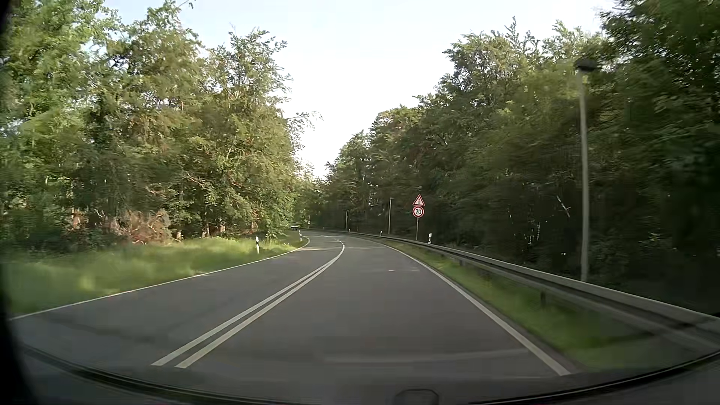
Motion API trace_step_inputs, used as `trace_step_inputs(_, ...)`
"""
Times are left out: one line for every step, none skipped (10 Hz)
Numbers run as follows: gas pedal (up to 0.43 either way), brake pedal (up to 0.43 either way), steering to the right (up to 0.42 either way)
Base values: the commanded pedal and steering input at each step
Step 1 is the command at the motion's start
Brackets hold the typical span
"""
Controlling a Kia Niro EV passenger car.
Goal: Follow the waypoints while adhering to traffic rules and regulations
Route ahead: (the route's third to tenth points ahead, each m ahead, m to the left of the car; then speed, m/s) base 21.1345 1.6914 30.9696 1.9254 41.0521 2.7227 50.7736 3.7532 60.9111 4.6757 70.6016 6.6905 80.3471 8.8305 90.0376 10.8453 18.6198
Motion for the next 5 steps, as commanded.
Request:
trace_step_inputs(0.177,0.024,-0.005)
trace_step_inputs(0.177,0.030,-0.005)
trace_step_inputs(0.177,0.030,-0.006)
trace_step_inputs(0.177,0.030,-0.007)
trace_step_inputs(0.177,0.030,-0.008)
